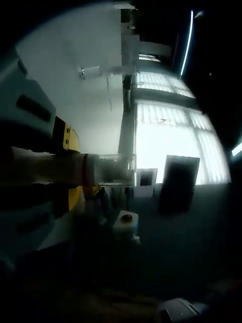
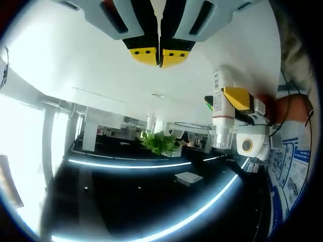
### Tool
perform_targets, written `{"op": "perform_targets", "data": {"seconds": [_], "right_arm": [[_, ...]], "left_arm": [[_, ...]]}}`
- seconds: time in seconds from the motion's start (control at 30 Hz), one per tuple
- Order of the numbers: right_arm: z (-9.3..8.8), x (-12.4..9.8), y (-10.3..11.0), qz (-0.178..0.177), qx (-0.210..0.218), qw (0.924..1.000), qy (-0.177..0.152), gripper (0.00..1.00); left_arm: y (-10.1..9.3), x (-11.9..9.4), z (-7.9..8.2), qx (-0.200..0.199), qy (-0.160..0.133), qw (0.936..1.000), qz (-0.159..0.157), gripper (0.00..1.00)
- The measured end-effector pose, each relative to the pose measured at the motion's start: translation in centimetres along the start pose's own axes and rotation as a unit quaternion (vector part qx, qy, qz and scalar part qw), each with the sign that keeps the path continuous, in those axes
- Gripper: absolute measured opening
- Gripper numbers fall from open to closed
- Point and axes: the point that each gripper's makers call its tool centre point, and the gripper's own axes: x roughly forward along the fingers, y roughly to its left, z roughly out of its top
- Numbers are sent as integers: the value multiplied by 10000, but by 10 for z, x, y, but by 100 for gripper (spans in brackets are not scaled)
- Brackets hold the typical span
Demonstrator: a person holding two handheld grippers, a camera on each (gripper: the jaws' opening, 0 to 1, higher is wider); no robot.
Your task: Clamp pump bottle remove cover press pump head put on cover
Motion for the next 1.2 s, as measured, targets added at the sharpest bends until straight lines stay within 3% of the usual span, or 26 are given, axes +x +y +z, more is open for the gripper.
{"op": "perform_targets", "data": {"seconds": [0.1,0.27,0.47,0.67,0.9,1.2], "right_arm": [[10,-2,0,-90,57,9999,-31,0],[47,-11,15,93,108,9993,-342,0],[68,-18,19,-32,111,9989,-443,0],[79,-22,17,-68,80,9985,-541,0],[79,-21,14,-90,139,9981,-589,0],[98,-25,25,0,265,9971,-709,0]], "left_arm": [[-3,0,0,49,1,10000,2,14],[-3,0,0,85,12,10000,-22,14],[-3,0,-1,86,49,9999,-28,14],[-3,0,0,57,46,10000,36,13],[-2,1,0,78,44,9999,59,13],[0,0,-1,97,41,9999,42,14]]}}
